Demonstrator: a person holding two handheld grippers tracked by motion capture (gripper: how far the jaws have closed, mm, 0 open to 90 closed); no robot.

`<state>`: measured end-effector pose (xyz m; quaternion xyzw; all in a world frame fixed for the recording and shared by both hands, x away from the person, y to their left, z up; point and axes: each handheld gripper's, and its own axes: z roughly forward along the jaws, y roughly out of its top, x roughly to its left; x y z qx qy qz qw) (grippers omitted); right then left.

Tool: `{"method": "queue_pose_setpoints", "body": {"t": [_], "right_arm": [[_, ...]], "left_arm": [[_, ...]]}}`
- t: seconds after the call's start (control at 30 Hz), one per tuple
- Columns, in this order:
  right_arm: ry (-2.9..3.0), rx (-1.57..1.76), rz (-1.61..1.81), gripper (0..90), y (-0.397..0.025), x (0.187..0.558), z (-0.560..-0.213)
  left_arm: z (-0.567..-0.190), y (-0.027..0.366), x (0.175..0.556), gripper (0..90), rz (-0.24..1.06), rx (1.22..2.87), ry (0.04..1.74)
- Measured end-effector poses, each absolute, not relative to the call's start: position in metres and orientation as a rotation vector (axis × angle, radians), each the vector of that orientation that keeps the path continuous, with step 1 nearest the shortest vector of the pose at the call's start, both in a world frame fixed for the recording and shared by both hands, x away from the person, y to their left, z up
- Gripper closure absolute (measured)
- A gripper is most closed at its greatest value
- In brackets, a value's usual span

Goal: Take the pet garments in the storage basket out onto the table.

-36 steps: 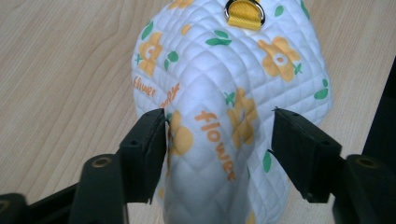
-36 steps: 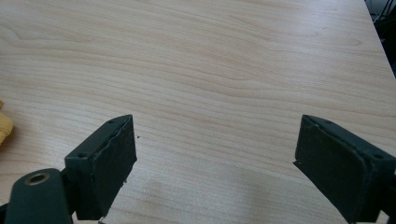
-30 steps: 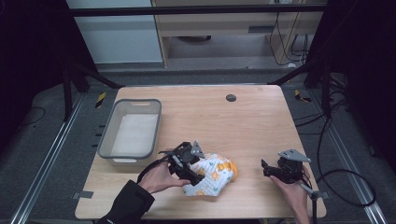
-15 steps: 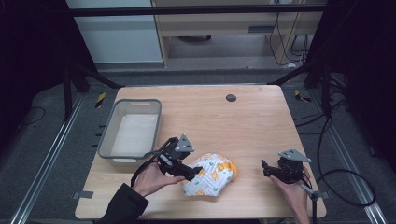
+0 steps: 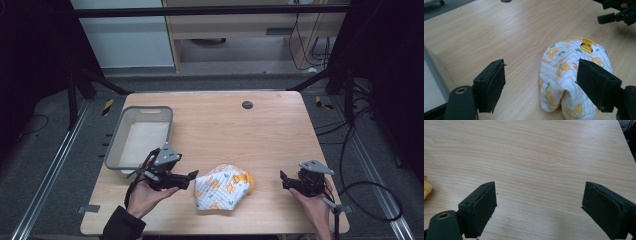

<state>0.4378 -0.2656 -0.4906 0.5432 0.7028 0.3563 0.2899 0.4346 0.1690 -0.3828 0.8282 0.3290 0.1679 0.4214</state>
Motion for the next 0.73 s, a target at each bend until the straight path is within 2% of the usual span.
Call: {"method": "queue_pose_setpoints", "body": {"t": [0.73], "right_arm": [[1.87,1.445,0.95,11.8,-0.266,0.437,-0.49]], "left_arm": [[-0.391,0.237,0.421,23.6,0.59,1.815,1.018]]}}
